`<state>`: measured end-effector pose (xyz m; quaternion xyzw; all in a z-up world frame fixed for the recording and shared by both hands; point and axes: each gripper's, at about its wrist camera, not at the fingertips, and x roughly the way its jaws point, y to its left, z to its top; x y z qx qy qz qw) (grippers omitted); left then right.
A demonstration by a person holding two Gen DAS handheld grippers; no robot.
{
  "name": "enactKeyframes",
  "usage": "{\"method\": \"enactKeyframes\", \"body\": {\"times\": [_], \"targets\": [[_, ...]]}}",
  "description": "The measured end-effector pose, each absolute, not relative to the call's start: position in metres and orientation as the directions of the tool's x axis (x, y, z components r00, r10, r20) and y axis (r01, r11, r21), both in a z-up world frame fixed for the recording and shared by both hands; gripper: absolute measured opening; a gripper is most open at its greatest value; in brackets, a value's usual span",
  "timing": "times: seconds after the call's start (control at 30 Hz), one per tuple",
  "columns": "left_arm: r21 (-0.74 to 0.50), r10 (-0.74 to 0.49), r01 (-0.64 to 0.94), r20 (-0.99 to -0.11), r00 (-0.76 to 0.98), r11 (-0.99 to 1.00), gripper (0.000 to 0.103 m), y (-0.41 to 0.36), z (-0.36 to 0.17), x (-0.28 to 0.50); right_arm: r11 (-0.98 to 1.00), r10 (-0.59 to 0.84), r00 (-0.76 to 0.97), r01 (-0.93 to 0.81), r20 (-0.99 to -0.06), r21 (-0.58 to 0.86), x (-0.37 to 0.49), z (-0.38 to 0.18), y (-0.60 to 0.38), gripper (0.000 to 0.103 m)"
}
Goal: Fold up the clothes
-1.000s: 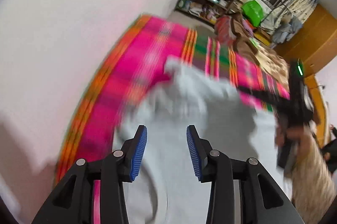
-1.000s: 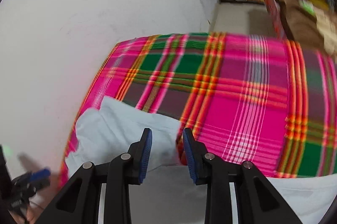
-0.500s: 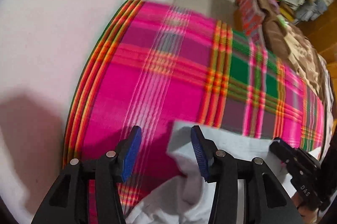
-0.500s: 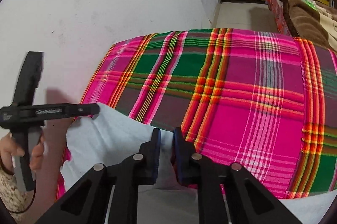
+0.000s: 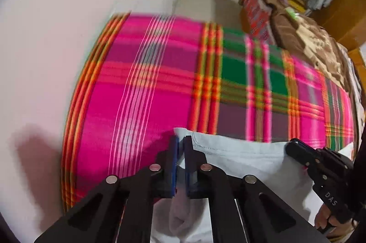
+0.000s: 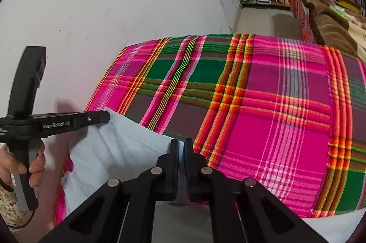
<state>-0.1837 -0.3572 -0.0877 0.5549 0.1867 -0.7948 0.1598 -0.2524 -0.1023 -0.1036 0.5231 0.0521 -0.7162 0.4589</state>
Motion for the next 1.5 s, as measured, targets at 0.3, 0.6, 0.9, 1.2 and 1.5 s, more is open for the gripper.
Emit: {"method": "enactKeyframes", "body": {"times": [0.3,0.6,0.9,1.2,1.5], "targets": [[-0.009,-0.129,0.257,-0.848,-0.514,-0.966,0.004,-0.344,-0.06,-0.213,-0.619,-0.594,-0.15,0.713,-0.79,0.33,-0.254,-0.099,-0.102,0.005],[-0.04,-0.123,0.343,-0.889,-0.441,-0.939,0.004,-0.389,-0.083,-0.197,-0.627,-0.551,-0.213,0.744,-0.807,0.232,-0.252,-0.103,-0.105,0.005],[-0.196,-0.017,0.443,-0.902,-0.432,-0.875,0.027,-0.397,-0.08,-0.073,-0.578,-0.654,-0.251,0.774,-0.714,0.257,-0.262,-0.072,-0.108,0.031],[-0.107,-0.059,0.414,-0.927,-0.37,-0.904,0.028,-0.361,-0.095,-0.041,-0.328,-0.624,0.04,0.894,-0.781,0.307,-0.272,-0.088,-0.202,0.033],[-0.162,-0.024,0.433,-0.92,-0.392,-0.887,0.027,-0.365,-0.096,-0.025,-0.327,-0.573,0.016,0.912,-0.82,0.246,-0.272,-0.103,-0.216,0.004]]}}
